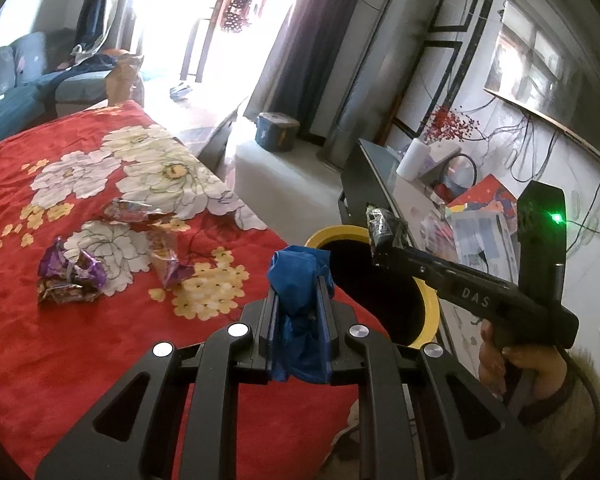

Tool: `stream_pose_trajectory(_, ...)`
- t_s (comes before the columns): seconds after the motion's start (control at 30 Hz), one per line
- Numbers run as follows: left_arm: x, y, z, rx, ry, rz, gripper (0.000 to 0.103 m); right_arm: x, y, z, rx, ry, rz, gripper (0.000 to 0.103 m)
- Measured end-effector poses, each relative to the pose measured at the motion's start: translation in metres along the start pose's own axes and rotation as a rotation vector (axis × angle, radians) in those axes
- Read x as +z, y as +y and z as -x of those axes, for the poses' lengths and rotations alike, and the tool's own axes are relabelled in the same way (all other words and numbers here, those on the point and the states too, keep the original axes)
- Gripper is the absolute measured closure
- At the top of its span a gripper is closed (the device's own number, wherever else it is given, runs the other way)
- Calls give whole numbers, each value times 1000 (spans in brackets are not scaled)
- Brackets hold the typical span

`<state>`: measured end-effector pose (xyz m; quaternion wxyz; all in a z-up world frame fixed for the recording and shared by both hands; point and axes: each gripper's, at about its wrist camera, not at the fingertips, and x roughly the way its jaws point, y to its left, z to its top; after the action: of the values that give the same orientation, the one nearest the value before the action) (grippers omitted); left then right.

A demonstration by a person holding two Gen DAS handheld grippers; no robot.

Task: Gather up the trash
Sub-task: 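Carry the blue cloth and green snack bag over the bin with both tools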

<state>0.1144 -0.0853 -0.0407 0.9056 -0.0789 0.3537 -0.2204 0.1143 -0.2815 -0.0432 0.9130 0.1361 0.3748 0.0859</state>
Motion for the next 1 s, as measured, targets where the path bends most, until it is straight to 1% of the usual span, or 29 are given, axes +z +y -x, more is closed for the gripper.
stream_pose_trajectory(0.53, 4, -32, -22, -38, 29, -72, 87, 0, -36, 1, -102, -15, -59, 85)
stream_pose_trajectory(1.0, 5, -69, -50, -79, 65, -156, 87, -4, -71, -1, -143, -4, -139, 85)
